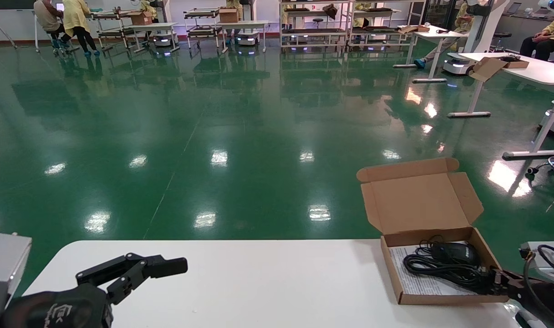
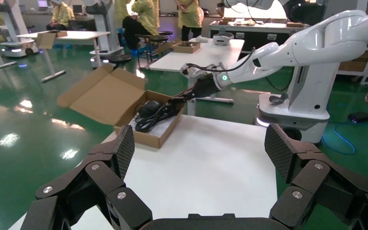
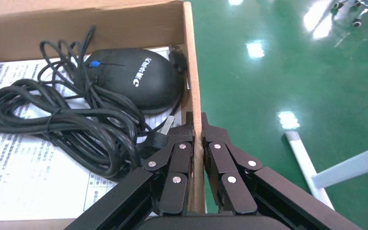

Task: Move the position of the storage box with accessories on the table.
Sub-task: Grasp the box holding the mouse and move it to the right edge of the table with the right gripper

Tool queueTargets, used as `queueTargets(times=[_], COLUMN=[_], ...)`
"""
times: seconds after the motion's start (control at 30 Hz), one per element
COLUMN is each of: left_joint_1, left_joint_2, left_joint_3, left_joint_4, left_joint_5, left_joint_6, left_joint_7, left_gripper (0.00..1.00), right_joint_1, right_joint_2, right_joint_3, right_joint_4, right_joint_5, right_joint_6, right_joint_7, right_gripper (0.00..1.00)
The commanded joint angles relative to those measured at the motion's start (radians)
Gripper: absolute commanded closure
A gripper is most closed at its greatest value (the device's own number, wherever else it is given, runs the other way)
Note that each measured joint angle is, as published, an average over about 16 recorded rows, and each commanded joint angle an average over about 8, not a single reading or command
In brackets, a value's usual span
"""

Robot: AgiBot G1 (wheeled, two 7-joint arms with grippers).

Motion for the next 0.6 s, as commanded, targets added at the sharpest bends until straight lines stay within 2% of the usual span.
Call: queueTargets(times=[0.03, 0.6], left_joint_1=[0.0, 0.0], left_joint_2=[0.0, 0.0], left_joint_3=[0.0, 0.0], left_joint_4=[0.0, 0.0], left_joint_5=[0.0, 0.0], left_joint_6=[0.0, 0.0], left_joint_7=[0.0, 0.0], left_gripper=[0.0, 0.0], right_joint_1=[-0.002, 0.011], right_joint_2=[-0.006, -0.001], right_joint_3=[0.005, 0.011], right_joint_4=[-0.002, -0.017], right_joint_5=[0.006, 0.013], right_joint_6=[-0.001, -0.008], right_joint_7=[-0.007, -0.063], right_gripper=[0.01, 0.0])
